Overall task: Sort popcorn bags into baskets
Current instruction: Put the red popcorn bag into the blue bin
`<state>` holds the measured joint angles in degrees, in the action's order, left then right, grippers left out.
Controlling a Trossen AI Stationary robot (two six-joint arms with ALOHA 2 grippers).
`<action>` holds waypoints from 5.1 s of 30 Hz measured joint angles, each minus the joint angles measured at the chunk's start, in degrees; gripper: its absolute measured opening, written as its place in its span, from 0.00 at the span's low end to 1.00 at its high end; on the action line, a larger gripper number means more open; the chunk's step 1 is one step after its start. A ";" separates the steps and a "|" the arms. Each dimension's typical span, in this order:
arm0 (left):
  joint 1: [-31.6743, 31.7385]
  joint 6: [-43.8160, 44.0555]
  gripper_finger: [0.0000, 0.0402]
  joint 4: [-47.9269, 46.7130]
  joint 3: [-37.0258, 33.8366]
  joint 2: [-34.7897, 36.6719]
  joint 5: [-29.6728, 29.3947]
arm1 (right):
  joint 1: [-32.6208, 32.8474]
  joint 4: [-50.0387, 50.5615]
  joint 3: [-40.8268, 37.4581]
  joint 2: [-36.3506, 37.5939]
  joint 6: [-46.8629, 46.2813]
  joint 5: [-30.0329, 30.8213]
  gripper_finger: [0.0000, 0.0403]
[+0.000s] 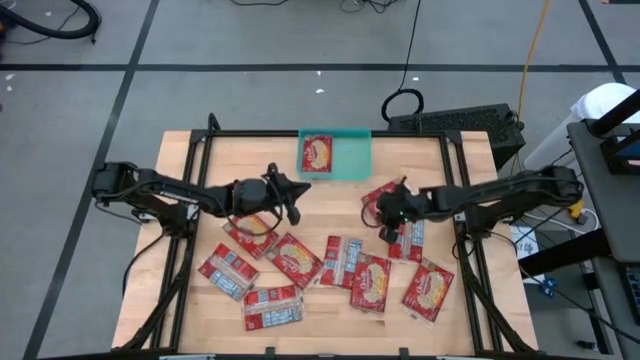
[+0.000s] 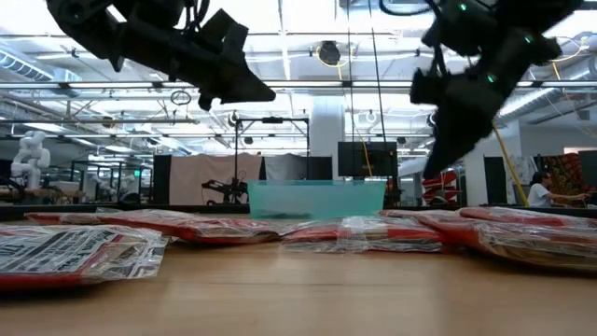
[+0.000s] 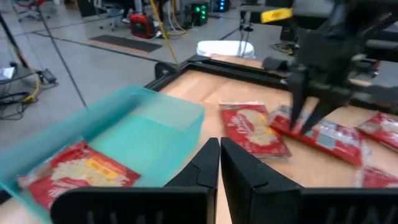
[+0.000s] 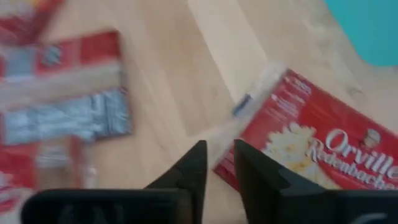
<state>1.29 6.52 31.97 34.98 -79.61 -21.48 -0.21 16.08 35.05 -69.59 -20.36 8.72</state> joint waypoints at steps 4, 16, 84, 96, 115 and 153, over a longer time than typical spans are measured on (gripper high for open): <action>-2.11 -1.40 0.05 1.15 0.47 0.00 -0.12 | 2.29 -5.09 -3.97 -1.85 3.97 7.06 0.32; -3.68 -3.69 0.22 0.73 7.30 -9.17 -0.24 | 5.90 -21.97 -9.63 -8.80 12.38 12.80 0.62; -7.20 -39.01 0.02 10.87 22.67 -40.39 6.68 | 14.44 -24.47 -9.66 4.02 1.41 6.19 0.00; -9.98 -47.21 0.01 6.96 22.67 -29.80 3.08 | 14.84 -18.86 -9.62 18.00 -7.70 12.43 0.25; -8.00 -51.98 0.02 -4.83 22.67 -9.46 -9.39 | 16.86 -33.57 -9.62 17.27 5.86 21.70 0.44; -3.18 -40.55 0.23 -11.50 22.64 -8.94 -15.14 | -5.91 -61.64 -9.71 -1.95 55.41 10.39 0.02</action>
<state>-1.89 -34.03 20.47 57.63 -88.55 -36.62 -6.12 -45.56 25.34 -71.54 35.05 19.11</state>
